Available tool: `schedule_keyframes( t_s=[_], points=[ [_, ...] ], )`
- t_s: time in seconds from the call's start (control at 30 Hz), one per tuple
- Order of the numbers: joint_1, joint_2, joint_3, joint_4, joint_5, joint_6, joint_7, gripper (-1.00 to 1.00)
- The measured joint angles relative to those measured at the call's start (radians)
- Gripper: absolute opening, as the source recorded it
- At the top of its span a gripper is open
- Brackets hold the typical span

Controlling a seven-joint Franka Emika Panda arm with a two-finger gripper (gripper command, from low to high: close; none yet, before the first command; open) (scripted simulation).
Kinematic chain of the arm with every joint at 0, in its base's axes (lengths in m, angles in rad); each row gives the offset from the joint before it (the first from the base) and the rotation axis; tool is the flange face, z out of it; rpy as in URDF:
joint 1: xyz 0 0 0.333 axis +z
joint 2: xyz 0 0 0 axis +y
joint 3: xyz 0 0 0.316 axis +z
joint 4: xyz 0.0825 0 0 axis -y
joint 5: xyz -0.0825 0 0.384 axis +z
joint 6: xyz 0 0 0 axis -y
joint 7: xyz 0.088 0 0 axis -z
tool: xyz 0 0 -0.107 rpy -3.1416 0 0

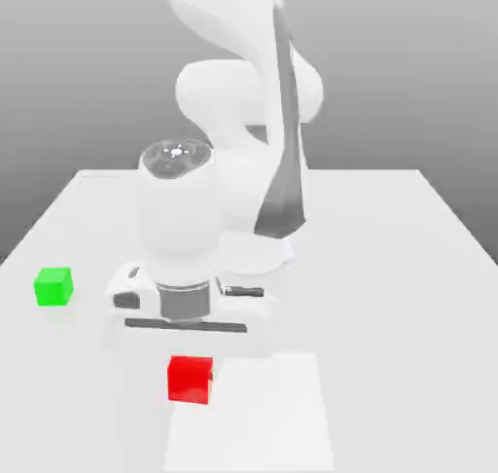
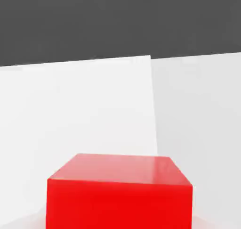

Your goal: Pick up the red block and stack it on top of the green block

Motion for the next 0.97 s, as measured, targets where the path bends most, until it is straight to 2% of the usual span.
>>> schedule_keyframes(
  t_s=[0.3,0.6,0.7,0.83,0.87,0.97],
  points=[
    [-0.344,-0.113,-0.158,-0.059,-0.072,-0.049,0.065,-1.0],
    [-0.615,-0.22,-0.333,-0.118,-0.151,-0.091,0.134,-1.0],
    [-0.617,-0.151,-0.358,-0.12,-0.085,-0.024,0.089,-1.0],
    [-0.635,-0.006,-0.299,-0.114,0.103,0.1,-0.044,-1.0],
    [-0.647,0.018,-0.281,-0.113,0.137,0.121,-0.068,1.0],
    [-0.647,0.018,-0.281,-0.113,0.137,0.121,-0.068,1.0]
  ],
)
